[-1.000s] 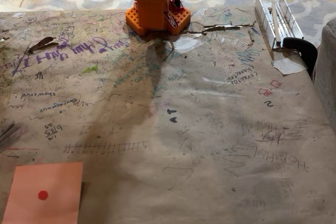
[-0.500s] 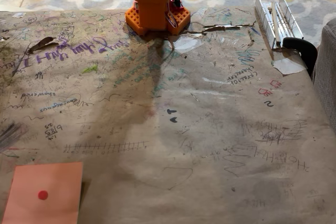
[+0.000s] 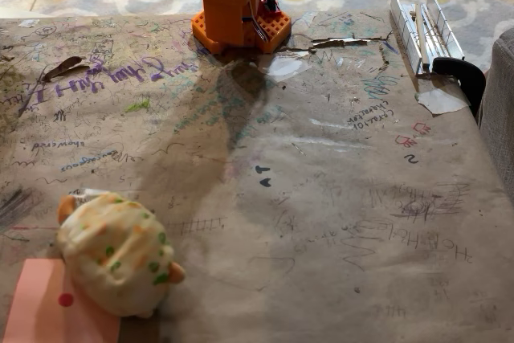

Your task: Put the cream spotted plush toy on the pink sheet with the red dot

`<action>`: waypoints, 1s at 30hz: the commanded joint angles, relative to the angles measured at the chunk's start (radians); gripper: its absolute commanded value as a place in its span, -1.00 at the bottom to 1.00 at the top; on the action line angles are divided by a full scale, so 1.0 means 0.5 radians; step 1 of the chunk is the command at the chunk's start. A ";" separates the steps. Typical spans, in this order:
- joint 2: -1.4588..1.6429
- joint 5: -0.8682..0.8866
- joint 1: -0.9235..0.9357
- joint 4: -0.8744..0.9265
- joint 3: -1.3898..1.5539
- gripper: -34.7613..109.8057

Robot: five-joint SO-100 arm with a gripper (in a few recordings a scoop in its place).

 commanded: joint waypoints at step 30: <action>0.018 3.209 -0.074 2.157 0.144 -0.52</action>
